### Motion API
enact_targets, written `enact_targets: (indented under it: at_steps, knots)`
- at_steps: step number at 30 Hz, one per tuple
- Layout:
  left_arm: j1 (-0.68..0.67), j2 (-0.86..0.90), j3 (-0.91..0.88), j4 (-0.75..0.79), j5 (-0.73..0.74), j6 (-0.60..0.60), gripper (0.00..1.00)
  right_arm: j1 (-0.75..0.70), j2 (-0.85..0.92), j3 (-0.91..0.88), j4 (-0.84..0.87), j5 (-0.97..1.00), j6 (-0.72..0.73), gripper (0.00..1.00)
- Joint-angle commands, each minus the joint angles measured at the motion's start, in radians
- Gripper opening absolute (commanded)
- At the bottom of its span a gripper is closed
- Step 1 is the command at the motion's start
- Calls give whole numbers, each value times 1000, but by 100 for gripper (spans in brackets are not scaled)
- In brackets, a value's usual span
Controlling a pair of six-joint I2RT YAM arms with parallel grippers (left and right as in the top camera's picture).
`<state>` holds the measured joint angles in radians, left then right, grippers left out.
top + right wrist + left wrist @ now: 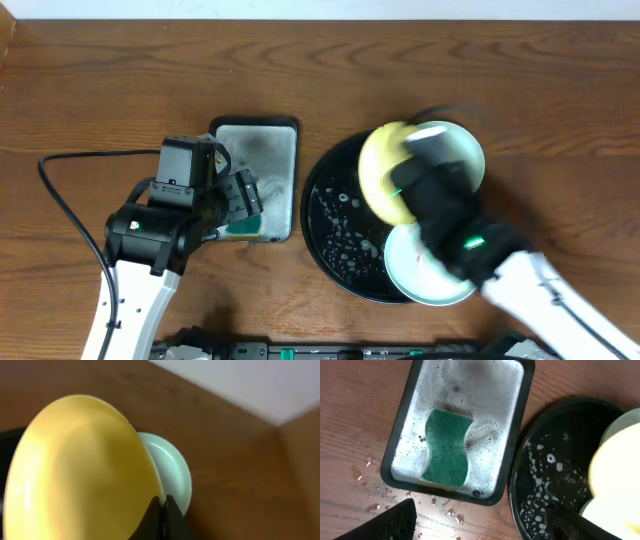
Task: Clean dirty plates on tray and stack at the side
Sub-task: 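Carry the yellow plate right and set it on the table, then grasp the lower pale green plate rim with the right gripper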
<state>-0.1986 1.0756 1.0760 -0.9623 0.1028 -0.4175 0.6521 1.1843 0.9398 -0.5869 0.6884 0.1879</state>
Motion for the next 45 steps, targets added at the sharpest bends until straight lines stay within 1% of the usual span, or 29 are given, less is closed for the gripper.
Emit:
enact_targets:
  at_steps: [1, 3, 5, 8, 10, 13, 16, 20, 23, 26, 27, 28, 29, 30, 32, 35, 38, 41, 45]
  knots:
    - [4, 2, 22, -2, 2, 6, 83, -252, -75, 3, -5, -468, 55, 1]
    - [4, 2, 22, -2, 2, 6, 83, -448, -89, 3, -16, -671, 55, 1]
    - [4, 2, 22, -2, 2, 6, 83, -644, -84, 3, -34, -833, 55, 1]
    - [4, 2, 22, -2, 2, 6, 83, -895, -51, 3, -61, -945, 55, 1]
    - [4, 2, 22, -2, 2, 6, 83, -1040, -12, 3, -60, -948, 55, 1]
    - [4, 2, 22, -2, 2, 6, 83, -1222, 69, 2, -40, -946, 82, 1]
    - [4, 2, 22, -2, 2, 6, 83, -1338, 164, 2, -20, -935, 117, 1]
    - [4, 2, 22, -2, 2, 6, 83, -1420, 300, 2, 20, -840, 142, 1]
    - [4, 2, 22, -2, 2, 6, 83, -1435, 393, 3, 36, -820, 140, 1]
    - [4, 2, 22, -2, 2, 6, 83, -1429, 445, 3, 54, -820, 123, 2]
    - [4, 2, 22, -2, 2, 6, 83, -1424, 450, 3, 61, -826, 118, 27]
    - [4, 2, 22, -2, 2, 6, 83, -1419, 449, 3, 66, -849, 119, 43]
    - [4, 2, 22, -2, 2, 6, 83, -1413, 441, 6, 72, -896, 119, 52]
    - [4, 2, 22, -2, 2, 6, 83, -1406, 433, 10, 81, -950, 118, 55]
    - [4, 2, 22, -2, 2, 6, 83, -1381, 401, 18, 92, -1068, 103, 58]
    - [4, 2, 22, -2, 2, 6, 83, -1306, 330, 23, 88, -1200, 55, 58]
    - [4, 2, 22, -2, 2, 6, 83, -1185, 261, 22, 2, -1238, 12, 58]
    - [4, 2, 22, -2, 2, 6, 83, -1039, 224, 22, -151, -1159, -19, 59]
    - [4, 2, 22, -2, 2, 6, 83, -859, 225, 18, -383, -904, 10, 59]
